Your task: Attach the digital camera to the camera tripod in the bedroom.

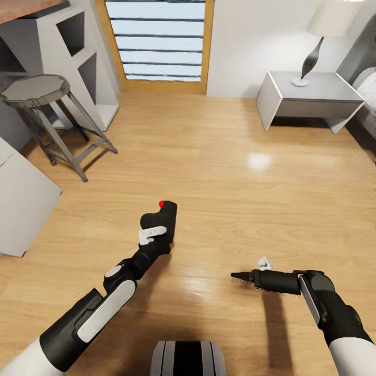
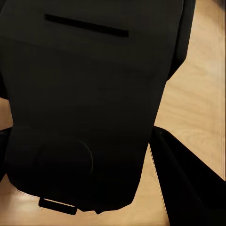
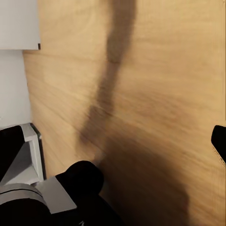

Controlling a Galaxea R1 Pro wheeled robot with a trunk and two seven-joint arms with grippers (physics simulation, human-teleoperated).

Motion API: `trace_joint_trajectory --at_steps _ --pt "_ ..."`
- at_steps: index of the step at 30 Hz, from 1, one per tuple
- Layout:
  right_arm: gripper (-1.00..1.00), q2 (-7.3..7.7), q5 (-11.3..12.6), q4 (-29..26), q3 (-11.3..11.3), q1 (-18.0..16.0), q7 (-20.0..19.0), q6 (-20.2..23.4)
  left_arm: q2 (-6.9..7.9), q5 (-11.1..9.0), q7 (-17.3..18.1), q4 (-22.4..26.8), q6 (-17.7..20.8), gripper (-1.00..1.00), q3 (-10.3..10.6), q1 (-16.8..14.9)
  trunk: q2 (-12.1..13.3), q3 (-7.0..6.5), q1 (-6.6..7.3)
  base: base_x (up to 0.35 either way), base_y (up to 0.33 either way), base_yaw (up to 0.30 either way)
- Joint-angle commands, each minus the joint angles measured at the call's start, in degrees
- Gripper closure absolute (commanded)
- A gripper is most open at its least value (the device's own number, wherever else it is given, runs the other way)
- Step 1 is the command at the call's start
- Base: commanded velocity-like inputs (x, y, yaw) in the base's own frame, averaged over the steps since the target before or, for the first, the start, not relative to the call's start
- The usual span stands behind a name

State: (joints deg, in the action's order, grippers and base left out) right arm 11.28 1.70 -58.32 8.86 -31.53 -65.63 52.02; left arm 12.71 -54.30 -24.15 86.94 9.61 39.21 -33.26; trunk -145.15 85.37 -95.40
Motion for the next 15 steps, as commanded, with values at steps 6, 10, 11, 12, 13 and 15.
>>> trace_joint_trajectory --at_steps 6,10,11,12,13,15 --pt "-1.00 0.07 -0.49 -2.28 2.22 -0.02 -1.81 0.39 11.42 -21.66 15.26 -0.93 0.01 1.00 -2.82 -0.05 0.07 -1.30 0.16 0.000 0.000 0.000" --pt "-1.00 0.06 -0.69 -2.19 2.33 -0.02 -1.97 0.37 16.89 -32.35 20.82 -1.76 -0.07 1.00 -3.41 -0.06 0.12 -2.18 0.26 0.000 0.000 0.000" --pt "-1.00 0.06 -0.70 -2.18 2.35 -0.02 -1.98 0.37 17.77 -33.71 21.75 -1.89 -0.06 1.00 -3.45 -0.06 0.13 -2.41 0.29 0.000 0.000 0.000" --pt "-1.00 0.06 -0.70 -2.18 2.35 -0.02 -1.99 0.37 18.56 -34.79 22.63 -2.01 -0.05 1.00 -3.48 -0.06 0.15 -2.63 0.32 0.000 0.000 0.000" --pt "-1.00 0.06 -0.71 -2.17 2.36 -0.02 -2.00 0.38 19.25 -35.66 23.48 -2.12 -0.03 1.00 -3.51 -0.06 0.16 -2.85 0.34 0.000 0.000 0.000" --pt "-1.00 0.06 -0.70 -2.16 2.38 -0.02 -2.06 0.42 20.76 -37.37 25.81 -2.34 0.09 1.00 -3.56 -0.06 0.19 -3.29 0.39 0.000 0.000 0.000"
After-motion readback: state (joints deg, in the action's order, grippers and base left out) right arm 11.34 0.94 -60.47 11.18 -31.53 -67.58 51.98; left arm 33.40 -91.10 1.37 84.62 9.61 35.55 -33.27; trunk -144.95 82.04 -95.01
